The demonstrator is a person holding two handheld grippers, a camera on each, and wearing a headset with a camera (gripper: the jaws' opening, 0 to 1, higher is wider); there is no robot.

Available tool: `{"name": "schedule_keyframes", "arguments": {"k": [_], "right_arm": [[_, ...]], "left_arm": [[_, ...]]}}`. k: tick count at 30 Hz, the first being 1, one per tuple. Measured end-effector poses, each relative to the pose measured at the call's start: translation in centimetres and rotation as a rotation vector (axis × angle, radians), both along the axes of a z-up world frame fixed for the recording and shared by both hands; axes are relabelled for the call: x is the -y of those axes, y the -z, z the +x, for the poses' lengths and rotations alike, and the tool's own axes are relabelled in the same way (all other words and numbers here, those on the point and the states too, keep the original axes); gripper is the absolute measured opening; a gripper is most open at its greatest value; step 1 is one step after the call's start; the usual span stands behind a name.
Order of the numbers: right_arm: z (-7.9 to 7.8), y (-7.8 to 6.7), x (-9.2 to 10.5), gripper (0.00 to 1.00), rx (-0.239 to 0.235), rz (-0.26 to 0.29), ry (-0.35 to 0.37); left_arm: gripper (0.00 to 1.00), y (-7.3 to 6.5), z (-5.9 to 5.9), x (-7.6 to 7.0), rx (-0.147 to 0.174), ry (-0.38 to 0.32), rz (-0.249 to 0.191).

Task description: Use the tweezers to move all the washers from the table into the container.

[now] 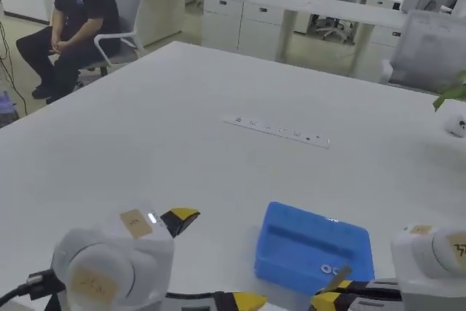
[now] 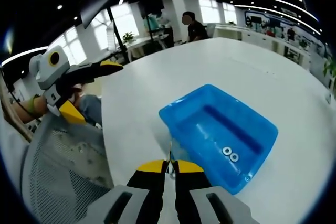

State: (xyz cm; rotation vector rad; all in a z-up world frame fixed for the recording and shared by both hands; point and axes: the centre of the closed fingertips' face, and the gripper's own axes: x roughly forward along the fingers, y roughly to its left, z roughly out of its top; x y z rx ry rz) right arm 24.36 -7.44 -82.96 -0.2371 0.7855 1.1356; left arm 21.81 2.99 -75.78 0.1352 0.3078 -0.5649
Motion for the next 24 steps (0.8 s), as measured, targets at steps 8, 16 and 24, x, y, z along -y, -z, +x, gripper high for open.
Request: {"name": "schedule_keyframes", "arguments": {"k": [8, 16, 24], "right_arm": [[0.0, -0.2, 0.2, 0.03, 0.026, -0.031, -0.022], [-0.7, 0.0, -0.1, 0.03, 0.050, -0.056, -0.075], [-1.0, 0.0, 0.0, 0.03, 0.116, -0.106, -0.124]], "left_arm": [[0.81, -0.1, 0.0, -0.2, 0.004, -0.003, -0.004], [0.81, -0.2, 0.1, -0.1, 0.006, -0.002, -0.011], [0.81, -0.1, 0.0, 0.2, 0.006, 0.011, 0.004]]}}
